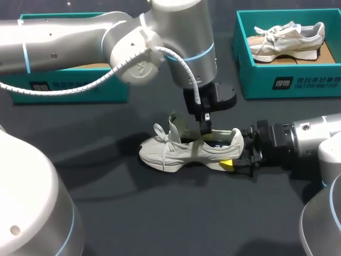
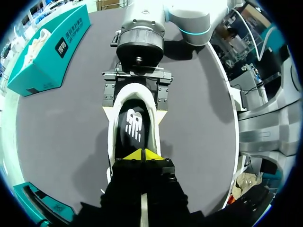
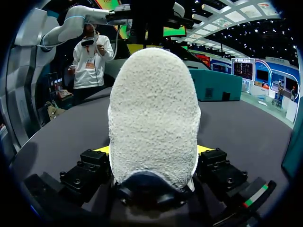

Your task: Take the shoe out of the shoebox, open the shoe tongue, remove and reinsert the insole, then place the shoe into the shoebox

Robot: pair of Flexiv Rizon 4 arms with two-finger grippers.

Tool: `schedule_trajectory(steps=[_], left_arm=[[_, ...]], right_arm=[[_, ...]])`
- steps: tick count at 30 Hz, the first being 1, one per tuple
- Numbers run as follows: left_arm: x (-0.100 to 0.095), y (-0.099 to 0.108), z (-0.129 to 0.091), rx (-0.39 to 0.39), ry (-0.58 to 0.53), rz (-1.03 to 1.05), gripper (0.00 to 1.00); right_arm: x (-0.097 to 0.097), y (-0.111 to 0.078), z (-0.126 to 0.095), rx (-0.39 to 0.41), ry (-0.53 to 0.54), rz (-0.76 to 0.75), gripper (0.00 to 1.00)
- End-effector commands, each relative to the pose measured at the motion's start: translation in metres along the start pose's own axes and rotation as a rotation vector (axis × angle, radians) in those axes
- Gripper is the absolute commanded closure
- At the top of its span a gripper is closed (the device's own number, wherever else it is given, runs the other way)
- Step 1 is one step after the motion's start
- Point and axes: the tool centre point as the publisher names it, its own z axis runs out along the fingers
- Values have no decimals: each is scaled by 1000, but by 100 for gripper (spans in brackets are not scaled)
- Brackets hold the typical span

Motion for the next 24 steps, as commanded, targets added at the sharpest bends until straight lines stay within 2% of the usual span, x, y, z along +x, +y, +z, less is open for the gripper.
schedule_trajectory(steps=[1, 7, 15, 24], left_arm=[[-11, -12, 24, -19, 20, 13, 100], [-16, -6, 32, -37, 49, 13, 100], [1, 22, 30, -59, 98, 48, 100], [7, 33, 40, -85, 136, 74, 100]], right_arm=[[0, 0, 1, 4, 1, 0, 100], [0, 0, 1, 4, 1, 0, 100], [0, 0, 1, 4, 1, 0, 100], [0, 0, 1, 4, 1, 0, 100]])
